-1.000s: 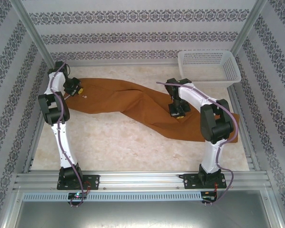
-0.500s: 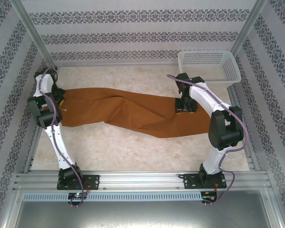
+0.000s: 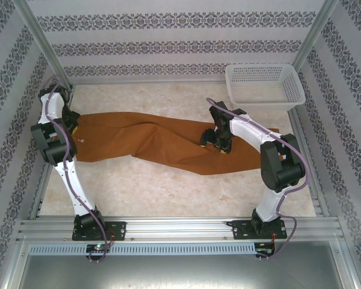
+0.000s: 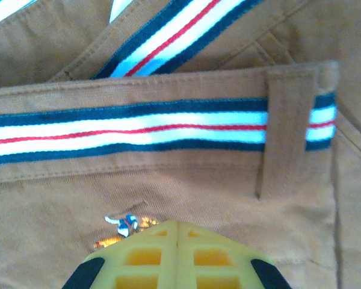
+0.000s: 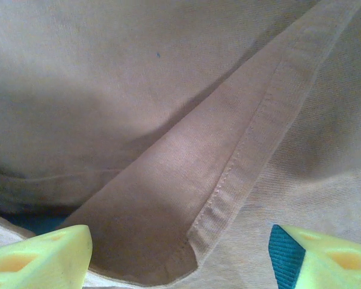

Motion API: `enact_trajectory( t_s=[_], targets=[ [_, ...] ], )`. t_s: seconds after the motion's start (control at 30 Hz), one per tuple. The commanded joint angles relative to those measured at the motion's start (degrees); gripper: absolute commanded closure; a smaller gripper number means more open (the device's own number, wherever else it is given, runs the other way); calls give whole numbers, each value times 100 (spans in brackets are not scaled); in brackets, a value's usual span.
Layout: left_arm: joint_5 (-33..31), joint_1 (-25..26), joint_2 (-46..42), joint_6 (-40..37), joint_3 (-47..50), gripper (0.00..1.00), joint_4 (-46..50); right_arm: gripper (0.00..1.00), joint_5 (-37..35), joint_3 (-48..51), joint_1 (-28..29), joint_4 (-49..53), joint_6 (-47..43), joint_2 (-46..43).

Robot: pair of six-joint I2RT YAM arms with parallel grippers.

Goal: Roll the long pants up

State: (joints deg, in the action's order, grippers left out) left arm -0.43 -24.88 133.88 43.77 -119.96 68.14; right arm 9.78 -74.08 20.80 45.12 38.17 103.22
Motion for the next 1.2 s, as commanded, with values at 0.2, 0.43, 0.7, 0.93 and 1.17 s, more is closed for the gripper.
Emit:
enact_trajectory(
  t_s=[0.2, 0.43, 0.7, 0.93, 1.17],
  targets=[
    [242, -60, -207, -1, 216, 100, -70, 45, -82, 17, 118, -348, 491, 322],
    [300, -60, -206, -19, 298, 100, -132, 41, -185, -211, 197, -208, 404, 634],
    [386, -60, -206, -12, 302, 100, -145, 100, -347, -341, 208, -62, 265, 664],
    [450, -60, -230, 0, 298, 100, -149, 100, -534, -1364, 71, 492, -123, 735],
    [453, -60, -259, -24, 287, 100, -108, 32, -556, -1569, -68, 820, -179, 585]
  ],
)
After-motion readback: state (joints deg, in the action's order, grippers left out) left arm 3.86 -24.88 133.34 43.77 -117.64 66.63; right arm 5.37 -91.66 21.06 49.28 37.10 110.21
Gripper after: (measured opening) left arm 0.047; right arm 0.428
